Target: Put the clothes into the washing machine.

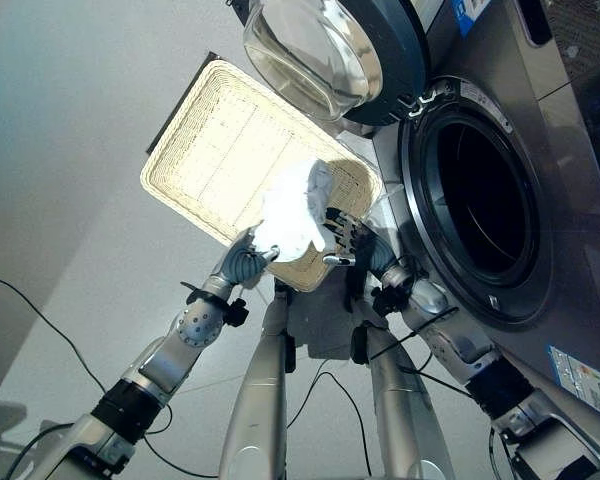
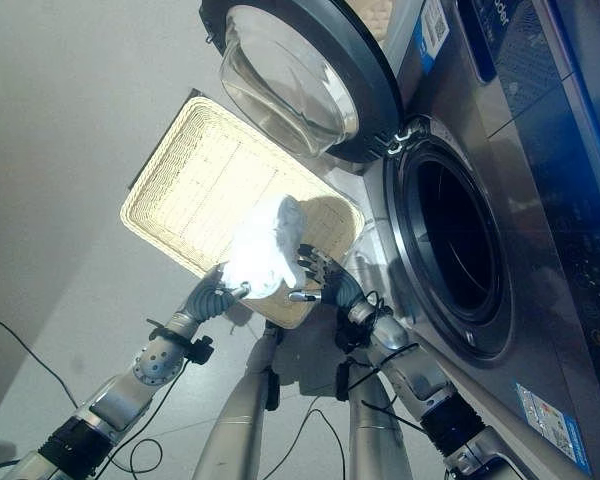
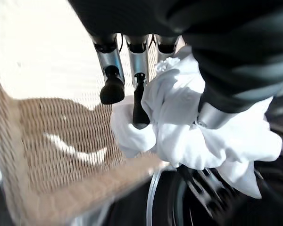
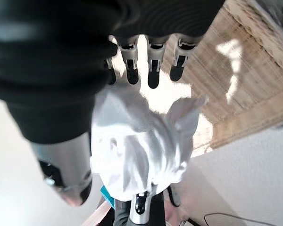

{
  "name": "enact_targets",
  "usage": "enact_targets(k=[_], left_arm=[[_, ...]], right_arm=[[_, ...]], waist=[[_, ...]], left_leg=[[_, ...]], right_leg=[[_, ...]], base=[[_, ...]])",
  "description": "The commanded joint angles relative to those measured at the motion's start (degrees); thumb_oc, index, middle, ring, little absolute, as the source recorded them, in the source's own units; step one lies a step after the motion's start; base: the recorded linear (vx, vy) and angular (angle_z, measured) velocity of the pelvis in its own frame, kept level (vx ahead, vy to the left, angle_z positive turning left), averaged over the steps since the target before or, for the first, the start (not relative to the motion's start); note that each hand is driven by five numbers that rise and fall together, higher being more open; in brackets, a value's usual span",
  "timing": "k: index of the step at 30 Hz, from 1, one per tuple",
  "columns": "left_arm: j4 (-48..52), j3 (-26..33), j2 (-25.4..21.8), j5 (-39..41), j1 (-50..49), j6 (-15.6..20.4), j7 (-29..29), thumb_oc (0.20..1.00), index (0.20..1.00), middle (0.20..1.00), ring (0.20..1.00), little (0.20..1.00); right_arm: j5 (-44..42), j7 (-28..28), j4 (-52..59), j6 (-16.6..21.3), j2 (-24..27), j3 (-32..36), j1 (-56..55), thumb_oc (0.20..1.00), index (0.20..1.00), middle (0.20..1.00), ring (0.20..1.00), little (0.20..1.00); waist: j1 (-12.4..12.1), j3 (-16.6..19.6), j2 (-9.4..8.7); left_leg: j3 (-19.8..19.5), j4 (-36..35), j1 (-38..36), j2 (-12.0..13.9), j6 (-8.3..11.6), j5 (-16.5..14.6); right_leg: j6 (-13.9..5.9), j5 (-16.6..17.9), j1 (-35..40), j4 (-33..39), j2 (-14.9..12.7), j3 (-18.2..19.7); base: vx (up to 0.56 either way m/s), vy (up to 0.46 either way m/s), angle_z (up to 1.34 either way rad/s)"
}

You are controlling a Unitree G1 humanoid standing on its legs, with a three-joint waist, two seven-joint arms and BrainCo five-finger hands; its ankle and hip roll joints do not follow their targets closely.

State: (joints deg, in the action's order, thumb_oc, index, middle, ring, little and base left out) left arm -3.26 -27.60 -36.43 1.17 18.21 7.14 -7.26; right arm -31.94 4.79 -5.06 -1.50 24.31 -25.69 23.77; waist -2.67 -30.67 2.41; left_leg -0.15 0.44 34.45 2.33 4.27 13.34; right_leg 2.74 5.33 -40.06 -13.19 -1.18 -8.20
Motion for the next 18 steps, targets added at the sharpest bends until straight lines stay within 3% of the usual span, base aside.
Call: enact_targets(k=[1,9,12,18], left_arm=[[6.4,-2.4,-1.2,2.8,2.8,5.7,5.8,0.2,0.2,0.2,0.2,0.2],[5.0,-8.3,-1.6,3.2,5.6,4.3,13.4,0.2,0.2,0.2,0.2,0.2],[4.2,-10.9,-2.4,3.3,6.9,1.7,17.2,0.2,0.2,0.2,0.2,0.2],[3.1,-14.0,-3.9,2.6,8.0,0.8,19.9,0.2,0.2,0.2,0.2,0.2]], right_arm=[[-6.0,1.3,3.7,2.4,-0.8,-2.7,0.5,1.0,1.0,1.0,1.0,1.0],[-16.7,1.5,2.0,1.6,-2.1,-4.3,0.5,1.0,1.0,1.0,1.0,1.0],[-23.5,2.7,0.7,0.6,-2.6,-4.7,0.1,1.0,1.0,1.0,1.0,1.0],[-36.1,6.4,-1.2,-3.2,-2.8,-5.5,-0.6,1.0,1.0,1.0,1.0,1.0]], waist=[[1.3,0.9,-0.94],[2.1,0.9,-1.16],[2.4,0.9,-1.4],[2.6,0.9,-1.54]], left_leg=[[1.3,1.9,-2.2,-4.8,-2.53,-4.0],[2.2,0.8,-3.0,-4.6,-2.54,-3.8],[2.6,-0.1,-3.6,-4.5,-2.57,-3.6],[3.0,-1.3,-4.2,-4.5,-2.58,-3.1]], right_leg=[[-6.87,2.6,6.9,6.1,-1.4,-1.7],[-7.0,3.4,7.1,7.3,-1.2,-0.9],[-7.17,4.1,7.3,8.1,-1.1,-0.7],[-7.39,5.1,7.7,9.5,-1.2,-0.3]], base=[[-0.01,0.035,-0.01],[0.0,0.009,-0.01],[-0.01,0.011,-0.06],[0.0,0.01,-0.05]])
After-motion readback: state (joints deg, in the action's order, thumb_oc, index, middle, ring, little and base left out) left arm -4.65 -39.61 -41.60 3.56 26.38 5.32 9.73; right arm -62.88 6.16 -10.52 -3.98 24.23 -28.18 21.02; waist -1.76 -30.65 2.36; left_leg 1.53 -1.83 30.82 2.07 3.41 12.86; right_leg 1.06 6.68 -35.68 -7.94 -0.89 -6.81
